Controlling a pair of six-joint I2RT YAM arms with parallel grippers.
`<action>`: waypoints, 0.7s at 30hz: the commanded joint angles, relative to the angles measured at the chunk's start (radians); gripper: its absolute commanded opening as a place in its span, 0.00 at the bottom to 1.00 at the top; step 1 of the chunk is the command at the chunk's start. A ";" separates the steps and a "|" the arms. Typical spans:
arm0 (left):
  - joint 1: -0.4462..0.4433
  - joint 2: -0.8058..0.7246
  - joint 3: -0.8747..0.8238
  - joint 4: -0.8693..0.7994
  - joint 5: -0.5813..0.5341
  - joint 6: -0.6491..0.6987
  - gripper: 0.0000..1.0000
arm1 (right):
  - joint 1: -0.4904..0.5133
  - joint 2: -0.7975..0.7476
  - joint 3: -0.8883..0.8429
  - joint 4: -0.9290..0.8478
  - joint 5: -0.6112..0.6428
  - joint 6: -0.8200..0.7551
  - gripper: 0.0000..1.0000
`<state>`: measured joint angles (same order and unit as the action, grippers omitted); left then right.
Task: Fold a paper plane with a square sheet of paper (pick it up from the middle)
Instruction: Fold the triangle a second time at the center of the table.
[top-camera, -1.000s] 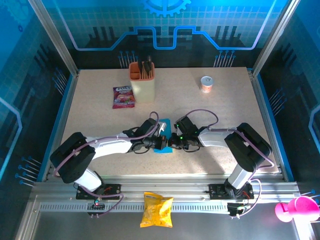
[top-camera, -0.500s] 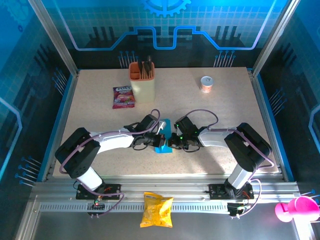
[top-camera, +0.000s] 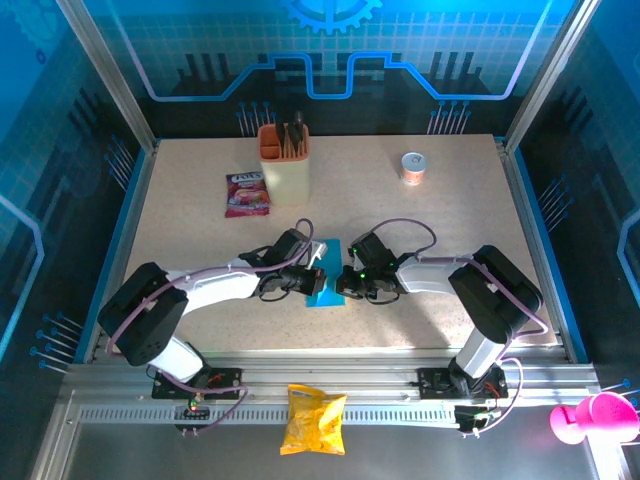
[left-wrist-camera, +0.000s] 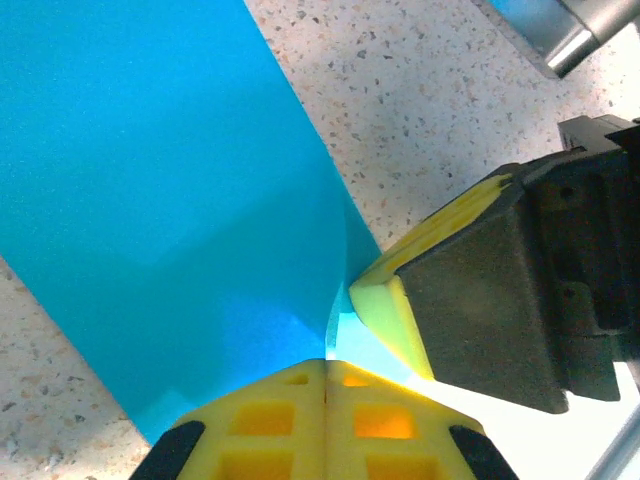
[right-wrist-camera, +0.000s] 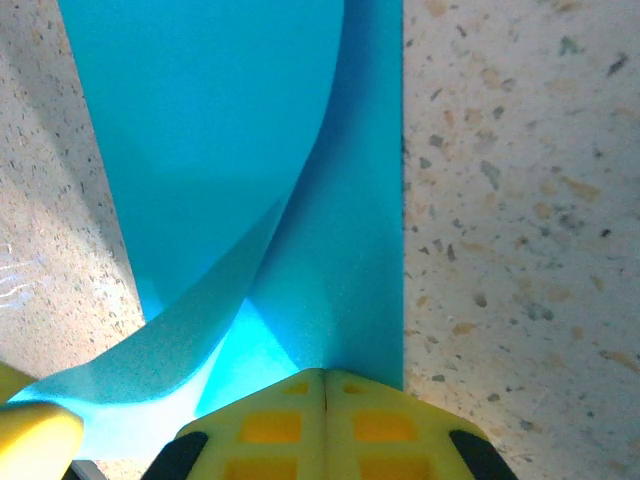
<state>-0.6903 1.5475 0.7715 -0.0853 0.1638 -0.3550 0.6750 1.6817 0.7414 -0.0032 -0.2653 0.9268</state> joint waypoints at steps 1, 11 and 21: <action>0.009 0.033 0.019 -0.028 -0.002 0.042 0.00 | 0.012 0.022 0.000 -0.047 0.025 -0.006 0.00; 0.011 0.045 -0.011 0.007 0.020 0.028 0.00 | -0.059 -0.124 0.111 -0.209 0.015 -0.114 0.00; 0.011 0.043 -0.012 0.010 0.028 0.027 0.00 | -0.103 0.091 0.388 -0.275 -0.123 -0.233 0.00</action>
<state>-0.6888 1.5867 0.7712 -0.0807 0.1680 -0.3374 0.5747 1.6962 1.0859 -0.2279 -0.3199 0.7460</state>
